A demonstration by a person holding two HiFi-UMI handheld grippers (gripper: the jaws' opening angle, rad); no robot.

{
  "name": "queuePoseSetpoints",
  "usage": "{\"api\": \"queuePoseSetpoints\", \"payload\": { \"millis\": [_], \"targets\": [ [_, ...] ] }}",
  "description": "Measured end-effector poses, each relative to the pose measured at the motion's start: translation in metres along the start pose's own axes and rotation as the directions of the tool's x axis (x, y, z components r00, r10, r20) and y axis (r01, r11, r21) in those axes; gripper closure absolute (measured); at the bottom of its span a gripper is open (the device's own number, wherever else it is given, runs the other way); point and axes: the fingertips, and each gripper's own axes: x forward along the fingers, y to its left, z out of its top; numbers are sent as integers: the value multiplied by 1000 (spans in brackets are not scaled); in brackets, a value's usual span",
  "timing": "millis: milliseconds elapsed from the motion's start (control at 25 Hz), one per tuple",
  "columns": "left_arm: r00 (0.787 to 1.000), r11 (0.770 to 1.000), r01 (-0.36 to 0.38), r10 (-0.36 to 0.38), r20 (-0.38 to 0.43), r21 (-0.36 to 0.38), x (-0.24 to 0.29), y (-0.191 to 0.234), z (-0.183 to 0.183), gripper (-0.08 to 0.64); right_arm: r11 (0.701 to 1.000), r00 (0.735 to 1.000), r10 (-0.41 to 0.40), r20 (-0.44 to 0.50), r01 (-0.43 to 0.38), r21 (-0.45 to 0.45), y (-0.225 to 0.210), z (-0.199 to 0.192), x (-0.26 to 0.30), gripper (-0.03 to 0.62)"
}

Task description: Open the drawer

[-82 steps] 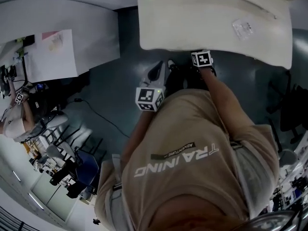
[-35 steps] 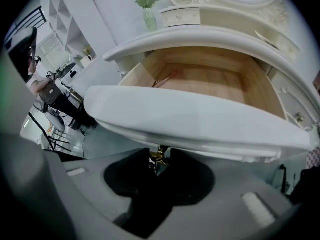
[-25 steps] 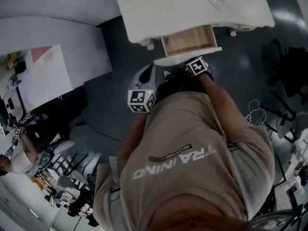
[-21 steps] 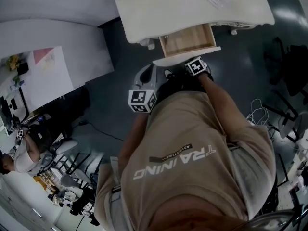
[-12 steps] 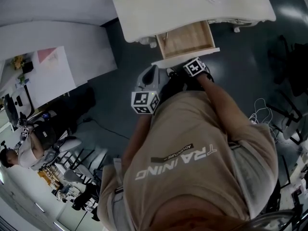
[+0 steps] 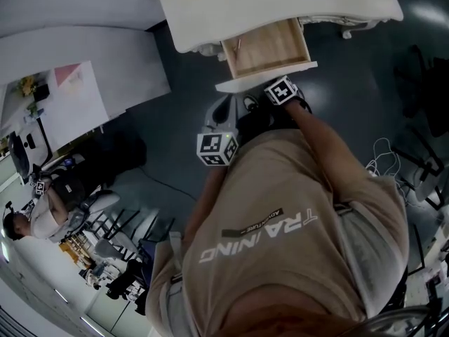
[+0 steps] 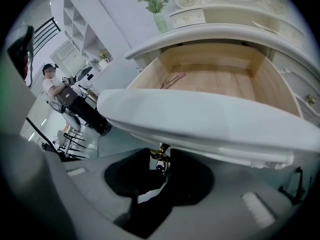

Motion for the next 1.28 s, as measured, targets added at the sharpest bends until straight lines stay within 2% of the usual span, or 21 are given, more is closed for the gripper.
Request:
{"api": "queuePoseSetpoints", "payload": {
  "millis": [120, 280, 400, 520, 760, 960, 1000, 1040, 1280],
  "targets": [
    [1000, 1000, 23, -23, 3, 8, -15, -2, -3, 552, 999, 999, -45, -29, 45, 10, 0, -9, -2, 459],
    [998, 998, 58, -59, 15, 29, -36, 6, -9, 552, 999, 994, -49, 94, 48, 20, 9, 13, -2, 462],
    [995, 994, 97, -99, 25, 48, -53, 8, -18, 552, 991, 987, -114, 116, 104, 85, 3, 5, -16, 471],
    [990, 990, 135, -136, 28, 28, -63, 13, -35, 552, 986, 979, -140, 149, 123, 117, 9, -4, -35, 471],
    [984, 984, 174, -175, 35, 30, -68, 11, -53, 552, 981, 970, -164, 181, 179, -70, 36, -21, -72, 493],
    [981, 983, 180, -182, 72, 32, -72, -4, -43, 552, 975, 954, -138, 268, 179, -134, 52, -31, -110, 544],
    [981, 983, 177, -180, 76, 40, -71, -7, -40, 552, 972, 947, -129, 295, 180, -153, 55, -28, -120, 582],
    [981, 984, 172, -175, 80, 46, -70, -11, -37, 552, 967, 936, -125, 329, 189, -172, 56, -25, -132, 589],
    [989, 992, 116, -120, 86, 47, -83, -20, -15, 552, 937, 856, -93, 508, 247, -246, 75, -12, -219, 588]
  ]
}}
